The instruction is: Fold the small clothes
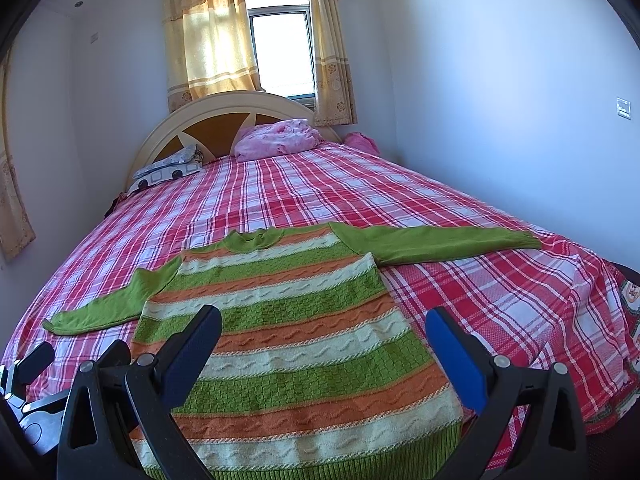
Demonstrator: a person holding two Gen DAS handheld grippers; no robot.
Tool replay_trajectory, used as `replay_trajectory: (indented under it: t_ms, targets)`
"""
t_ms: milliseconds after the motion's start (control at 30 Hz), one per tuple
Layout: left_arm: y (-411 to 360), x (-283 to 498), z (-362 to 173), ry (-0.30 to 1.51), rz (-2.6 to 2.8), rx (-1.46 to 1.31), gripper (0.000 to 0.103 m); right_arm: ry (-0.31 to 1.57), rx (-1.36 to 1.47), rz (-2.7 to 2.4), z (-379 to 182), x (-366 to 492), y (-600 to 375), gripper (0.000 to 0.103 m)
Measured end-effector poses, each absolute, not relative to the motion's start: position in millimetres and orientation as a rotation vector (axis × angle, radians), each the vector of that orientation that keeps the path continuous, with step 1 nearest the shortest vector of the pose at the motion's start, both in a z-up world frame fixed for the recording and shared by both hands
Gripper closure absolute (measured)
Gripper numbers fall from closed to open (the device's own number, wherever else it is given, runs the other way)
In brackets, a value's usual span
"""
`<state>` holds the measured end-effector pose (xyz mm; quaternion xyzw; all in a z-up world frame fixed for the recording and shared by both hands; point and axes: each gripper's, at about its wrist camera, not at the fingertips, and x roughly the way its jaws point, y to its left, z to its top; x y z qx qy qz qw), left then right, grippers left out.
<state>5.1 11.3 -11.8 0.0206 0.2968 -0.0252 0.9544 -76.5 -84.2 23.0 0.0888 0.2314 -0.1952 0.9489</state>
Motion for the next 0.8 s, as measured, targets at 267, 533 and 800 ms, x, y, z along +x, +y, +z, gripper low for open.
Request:
replay_trajectory:
  t_ms: [267, 533, 800]
  targets:
    - [9.4, 4.0, -12.1, 0.604, -0.048, 0.039, 0.000, 0.474, 0.179, -0.395, 22.7, -76.4, -84.7, 0.001]
    - [10.0, 3.8, -12.3, 0.606, -0.051, 0.037, 0.000, 0.476, 0.178, -0.393, 22.1, -75.3, -83.0, 0.001]
    - [10.3, 4.7, -14.2, 0.616, -0.054, 0.029, 0.000, 0.485, 0.170, -0.389, 19.3, -74.0, -79.9, 0.001]
